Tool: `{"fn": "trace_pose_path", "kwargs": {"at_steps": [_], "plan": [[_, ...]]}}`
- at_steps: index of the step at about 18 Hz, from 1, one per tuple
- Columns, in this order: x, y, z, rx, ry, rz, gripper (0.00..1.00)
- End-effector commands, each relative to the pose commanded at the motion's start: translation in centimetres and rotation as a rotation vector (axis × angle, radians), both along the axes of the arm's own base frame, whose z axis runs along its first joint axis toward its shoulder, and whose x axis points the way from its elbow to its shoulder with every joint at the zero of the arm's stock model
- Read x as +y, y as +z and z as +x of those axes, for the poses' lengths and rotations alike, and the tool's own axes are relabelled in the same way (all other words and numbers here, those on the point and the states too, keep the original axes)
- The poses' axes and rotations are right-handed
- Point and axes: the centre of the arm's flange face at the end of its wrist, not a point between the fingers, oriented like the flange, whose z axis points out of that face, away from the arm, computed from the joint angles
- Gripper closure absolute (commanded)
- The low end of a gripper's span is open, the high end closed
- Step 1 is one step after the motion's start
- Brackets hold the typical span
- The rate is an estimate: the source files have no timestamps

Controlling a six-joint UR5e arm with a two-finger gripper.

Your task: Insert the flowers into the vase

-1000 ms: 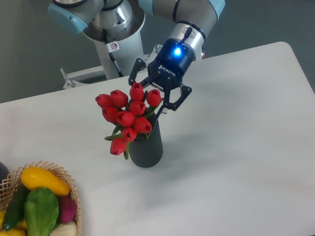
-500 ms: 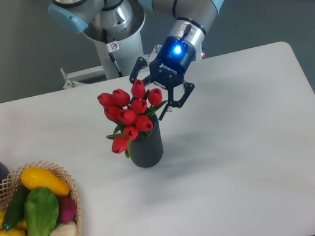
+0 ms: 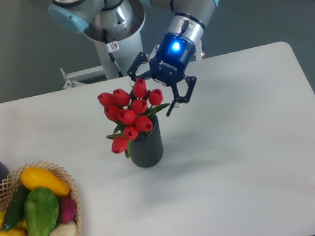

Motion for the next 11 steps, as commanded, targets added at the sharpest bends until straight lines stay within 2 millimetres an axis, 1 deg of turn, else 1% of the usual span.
{"fn": "trace_pose_path", "kwargs": {"at_steps": [4, 6, 9, 11], "plan": [[-0.9, 0.6, -0.5, 0.072, 0.027, -0.108, 0.00], [-1.2, 1.4, -0.9, 0.117, 0.039, -0.164, 0.00], [-1.5, 2.9, -1.9, 0.142, 0.055, -0.187, 0.00], [-2.0, 3.4, -2.6, 0.150, 0.070, -0.190, 0.00]]}}
